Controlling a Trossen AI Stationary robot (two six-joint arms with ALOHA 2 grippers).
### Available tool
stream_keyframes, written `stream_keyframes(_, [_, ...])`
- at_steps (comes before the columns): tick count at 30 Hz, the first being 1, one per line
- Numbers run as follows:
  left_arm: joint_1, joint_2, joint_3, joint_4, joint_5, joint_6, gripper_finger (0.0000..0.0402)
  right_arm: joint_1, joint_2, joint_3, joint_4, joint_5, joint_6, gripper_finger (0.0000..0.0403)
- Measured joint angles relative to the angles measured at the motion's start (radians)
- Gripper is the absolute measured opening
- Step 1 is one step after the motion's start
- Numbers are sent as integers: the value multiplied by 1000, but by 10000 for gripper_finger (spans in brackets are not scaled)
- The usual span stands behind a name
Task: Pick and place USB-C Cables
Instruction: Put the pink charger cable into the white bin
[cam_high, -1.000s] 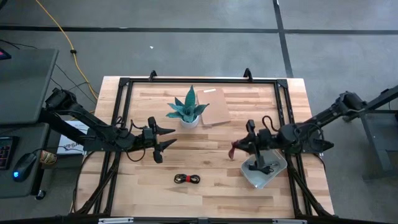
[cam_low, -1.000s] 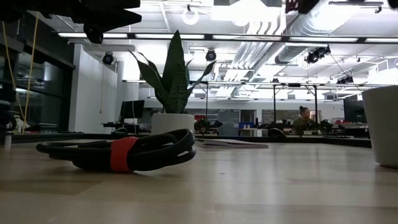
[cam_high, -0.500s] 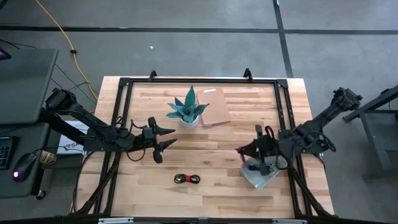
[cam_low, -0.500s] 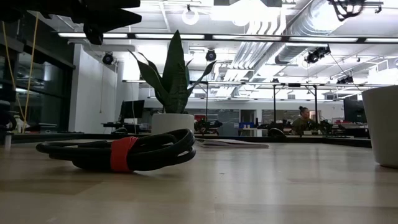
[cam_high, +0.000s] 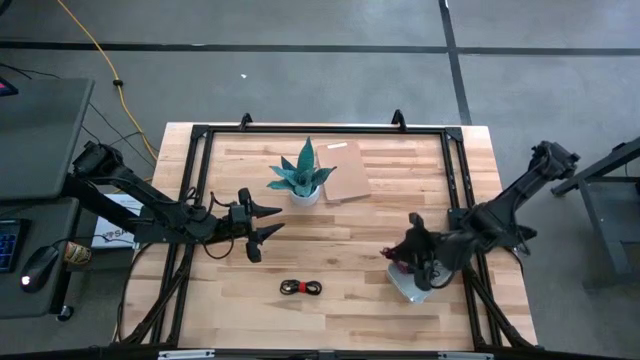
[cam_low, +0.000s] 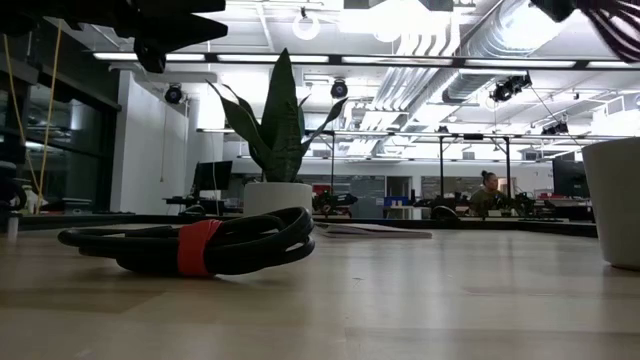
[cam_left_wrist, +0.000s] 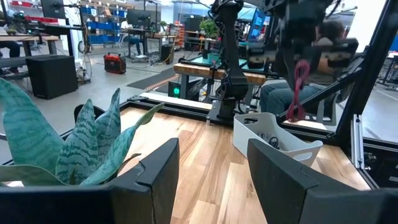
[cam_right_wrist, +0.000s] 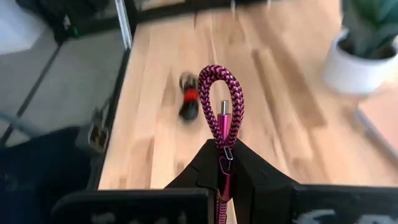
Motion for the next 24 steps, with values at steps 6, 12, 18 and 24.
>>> stream_keyframes(6, [0, 0, 0, 0, 0, 0, 170, 54, 50, 0, -139, -73, 117, 3])
stream_keyframes(12, [0, 0, 0, 0, 0, 0, 170, 133, 73, 0, -315, -81, 281, 3])
stream_keyframes(18, [0, 0, 0, 0, 0, 0, 170, 189, 73, 0, -478, -108, 468, 3])
stream_keyframes(24, [0, 0, 0, 0, 0, 0, 170, 203, 73, -3, -514, -109, 517, 3])
